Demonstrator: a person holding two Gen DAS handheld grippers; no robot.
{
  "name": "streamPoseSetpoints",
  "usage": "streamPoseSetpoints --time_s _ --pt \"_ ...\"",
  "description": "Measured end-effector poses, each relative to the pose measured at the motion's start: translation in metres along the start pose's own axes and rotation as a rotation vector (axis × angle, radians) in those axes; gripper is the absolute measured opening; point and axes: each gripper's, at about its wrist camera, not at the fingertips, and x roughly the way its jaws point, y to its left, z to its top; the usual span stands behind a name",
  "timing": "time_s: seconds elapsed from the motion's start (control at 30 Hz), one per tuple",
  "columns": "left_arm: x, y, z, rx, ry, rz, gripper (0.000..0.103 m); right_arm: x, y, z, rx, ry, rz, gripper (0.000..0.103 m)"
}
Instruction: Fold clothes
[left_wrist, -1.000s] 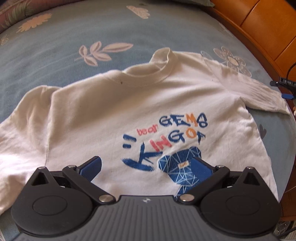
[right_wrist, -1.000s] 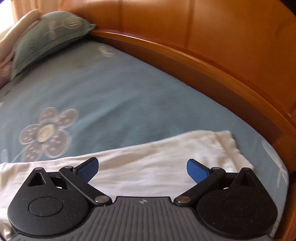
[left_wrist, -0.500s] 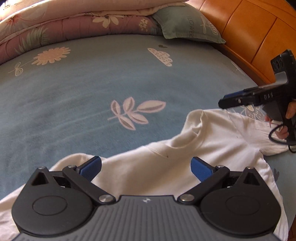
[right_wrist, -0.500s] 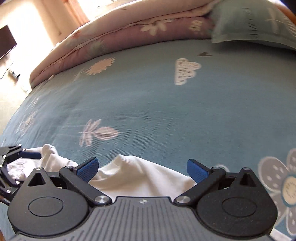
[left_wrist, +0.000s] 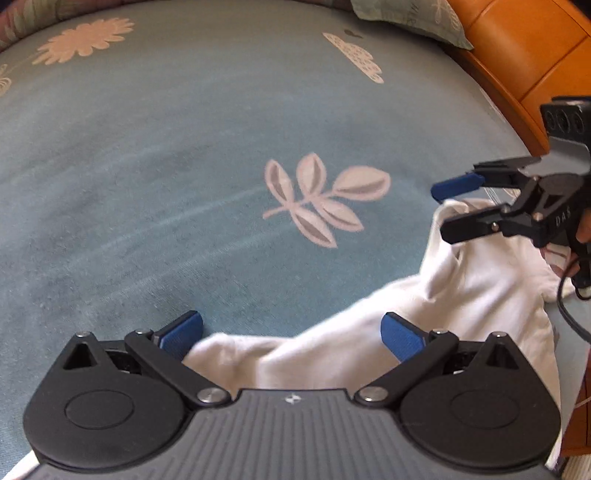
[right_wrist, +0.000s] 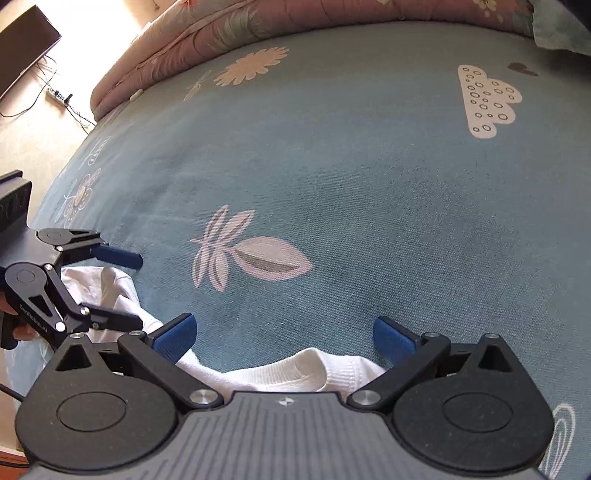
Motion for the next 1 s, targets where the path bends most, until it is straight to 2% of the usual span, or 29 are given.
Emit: streamPoseSetpoints --time_s 0.07,0.2,0.3,0.43,0.57,0.63,0.8,0.93,0.97,1.0 --pt "-0.003 -0.01 -0.008 0.056 0.034 -0.031 0.102 -0.003 0.003 -0.007 0.004 0.024 0.021 0.103" --pt "-0.013 -0.032 -0.029 0.208 0.078 -0.043 0.102 -0.014 0.015 -0.023 -0.029 0.059 0.031 0.103" --pt "-0.024 -0.05 -0.049 0.335 0.098 -0.043 0.102 -0.022 0.035 -0.04 -0.115 0.091 0.044 0.103" --pt "-0.036 -0.066 -0.08 0.427 0.113 -0.048 0.102 -0.031 0.059 -0.069 -0.214 0.163 0.068 0.103" --pt "-0.036 -0.074 -0.107 0.429 0.189 -0.046 0.102 -0.032 0.075 -0.108 -0.315 0.259 0.059 0.103" --pt "-0.04 -0.075 -0.114 0.424 0.187 -0.035 0.102 -0.036 0.081 -0.119 -0.355 0.257 0.036 0.103" --pt "-0.051 -0.076 -0.098 0.364 0.078 -0.018 0.102 -0.045 0.08 -0.109 -0.293 0.187 0.045 0.103" --pt "-0.043 -0.078 -0.072 0.384 0.002 -0.011 0.1 -0.044 0.081 -0.1 -0.272 0.15 0.036 0.103" --pt "-0.038 -0.079 -0.066 0.391 0.001 -0.015 0.098 -0.044 0.083 -0.101 -0.278 0.144 0.03 0.103" --pt "-0.033 -0.08 -0.061 0.397 0.006 -0.02 0.089 -0.044 0.084 -0.101 -0.285 0.139 0.024 0.103"
